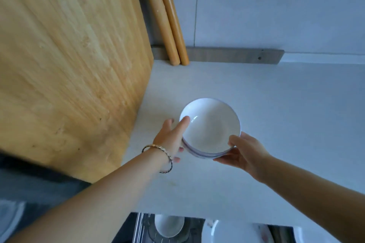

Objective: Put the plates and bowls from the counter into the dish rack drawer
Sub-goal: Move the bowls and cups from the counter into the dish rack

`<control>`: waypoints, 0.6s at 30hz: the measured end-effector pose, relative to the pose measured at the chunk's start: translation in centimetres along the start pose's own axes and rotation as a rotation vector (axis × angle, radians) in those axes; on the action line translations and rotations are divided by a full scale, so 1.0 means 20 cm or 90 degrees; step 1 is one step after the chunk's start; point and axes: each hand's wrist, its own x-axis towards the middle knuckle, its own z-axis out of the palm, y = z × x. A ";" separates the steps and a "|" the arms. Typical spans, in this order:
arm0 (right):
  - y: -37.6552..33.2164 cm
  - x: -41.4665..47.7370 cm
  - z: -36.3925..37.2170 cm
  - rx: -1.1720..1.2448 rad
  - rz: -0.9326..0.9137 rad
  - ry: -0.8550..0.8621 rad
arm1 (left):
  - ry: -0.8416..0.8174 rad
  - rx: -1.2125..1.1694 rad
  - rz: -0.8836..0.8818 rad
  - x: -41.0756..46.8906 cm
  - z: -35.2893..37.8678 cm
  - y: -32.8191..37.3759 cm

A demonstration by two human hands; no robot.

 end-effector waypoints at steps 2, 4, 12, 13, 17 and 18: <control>0.04 -0.19 -0.14 -0.047 -0.015 -0.021 | -0.063 0.036 0.005 -0.17 0.10 0.00; 0.08 -0.38 -0.31 -0.122 -0.044 -0.037 | -0.049 0.062 0.026 -0.34 0.22 -0.05; 0.40 -0.96 -0.92 -0.326 -0.036 -0.039 | -0.070 -0.035 -0.043 -0.95 0.81 -0.56; 0.48 -0.99 -1.00 -0.385 -0.046 -0.020 | -0.074 -0.029 -0.063 -1.00 0.89 -0.64; 0.81 -1.05 -1.28 -0.611 -0.013 -0.005 | -0.105 -0.019 -0.159 -1.11 1.18 -0.93; 0.88 -1.05 -1.33 -0.638 0.010 -0.006 | -0.112 -0.007 -0.172 -1.12 1.24 -1.00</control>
